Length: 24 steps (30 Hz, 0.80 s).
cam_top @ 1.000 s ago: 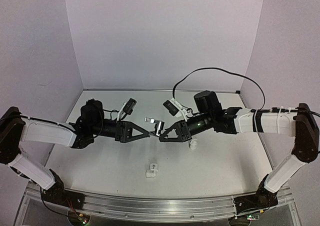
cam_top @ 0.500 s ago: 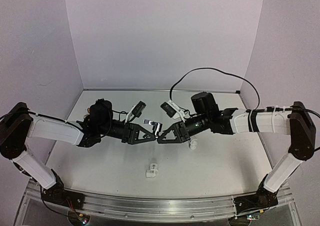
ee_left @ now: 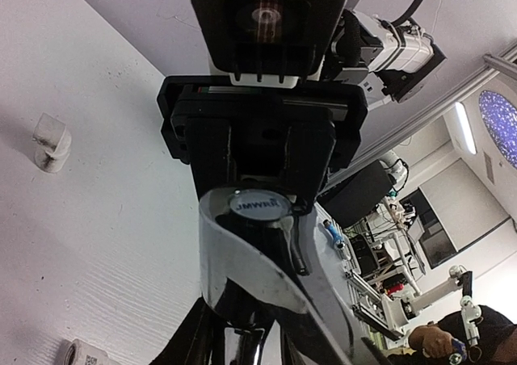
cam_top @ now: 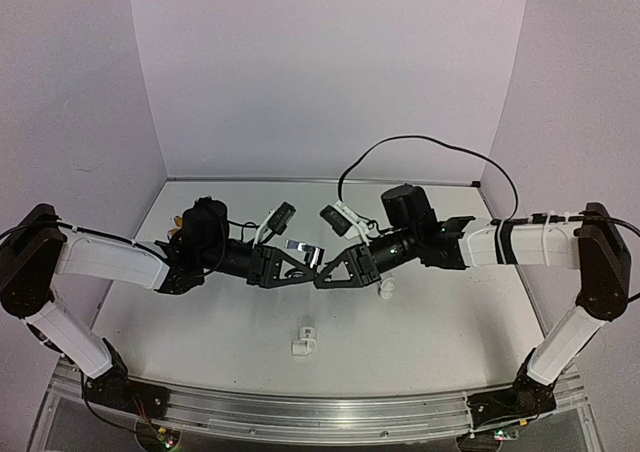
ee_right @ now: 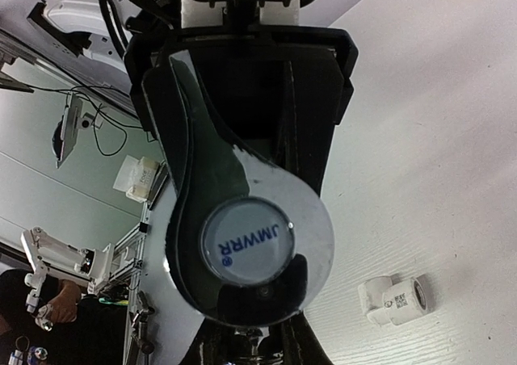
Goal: Install the water faucets
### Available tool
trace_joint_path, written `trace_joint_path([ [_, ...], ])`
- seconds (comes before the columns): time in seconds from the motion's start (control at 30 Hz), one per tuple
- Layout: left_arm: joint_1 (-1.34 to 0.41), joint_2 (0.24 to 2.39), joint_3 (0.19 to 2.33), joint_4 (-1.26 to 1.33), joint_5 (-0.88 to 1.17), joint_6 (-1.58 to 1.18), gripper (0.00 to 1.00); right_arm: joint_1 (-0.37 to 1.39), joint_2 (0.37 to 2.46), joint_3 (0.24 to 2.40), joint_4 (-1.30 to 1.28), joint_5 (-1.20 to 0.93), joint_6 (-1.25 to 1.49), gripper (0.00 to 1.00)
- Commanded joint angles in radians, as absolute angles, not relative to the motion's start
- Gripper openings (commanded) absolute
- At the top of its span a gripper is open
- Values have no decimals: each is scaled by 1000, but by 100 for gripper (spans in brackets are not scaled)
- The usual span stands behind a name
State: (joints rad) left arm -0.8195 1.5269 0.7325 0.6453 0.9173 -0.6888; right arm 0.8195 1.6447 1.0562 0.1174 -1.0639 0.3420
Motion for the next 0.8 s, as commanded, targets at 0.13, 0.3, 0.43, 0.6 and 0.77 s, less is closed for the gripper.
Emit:
trace_joint_path([
  [0.13, -847, 1513, 805, 724, 903, -709, 18, 839, 1622, 1061, 173, -1021, 336, 0],
  [0.3, -848, 1488, 789, 724, 844, -699, 0, 840, 1598, 1047, 171, -978, 332, 5],
  [0.43, -847, 1438, 750, 719, 750, -656, 0, 840, 1565, 1019, 150, -884, 313, 33],
  [0.6, -845, 1385, 757, 488, 496, -575, 0, 838, 1485, 985, 37, -516, 284, 84],
  [0.77, -845, 1346, 762, 311, 264, -526, 0, 831, 1436, 962, -88, -43, 271, 98],
])
